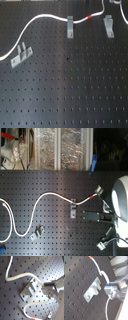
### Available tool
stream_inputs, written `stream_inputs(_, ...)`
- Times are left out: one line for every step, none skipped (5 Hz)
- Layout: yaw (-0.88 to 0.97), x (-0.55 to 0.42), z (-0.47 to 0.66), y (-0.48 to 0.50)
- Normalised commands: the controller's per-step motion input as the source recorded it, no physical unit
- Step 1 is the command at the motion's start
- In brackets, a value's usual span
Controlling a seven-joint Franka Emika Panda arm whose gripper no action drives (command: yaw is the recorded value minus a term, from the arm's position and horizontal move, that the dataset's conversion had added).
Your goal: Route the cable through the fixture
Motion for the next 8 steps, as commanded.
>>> stream_inputs(-0.55, 0.196, 0.2, -0.073)
stream_inputs(-0.25, 0.021, 0.1, -0.126)
stream_inputs(0.0, 0.0, 0.03, 0.0)
stream_inputs(0.74, -0.338, 0.33, -0.159)
stream_inputs(0.67, -0.334, 0.22, -0.162)
stream_inputs(0.0, -0.011, 0.0, -0.001)
stream_inputs(0.06, -0.246, -0.03, -0.005)
stream_inputs(0.0, -0.002, -0.37, -0.019)
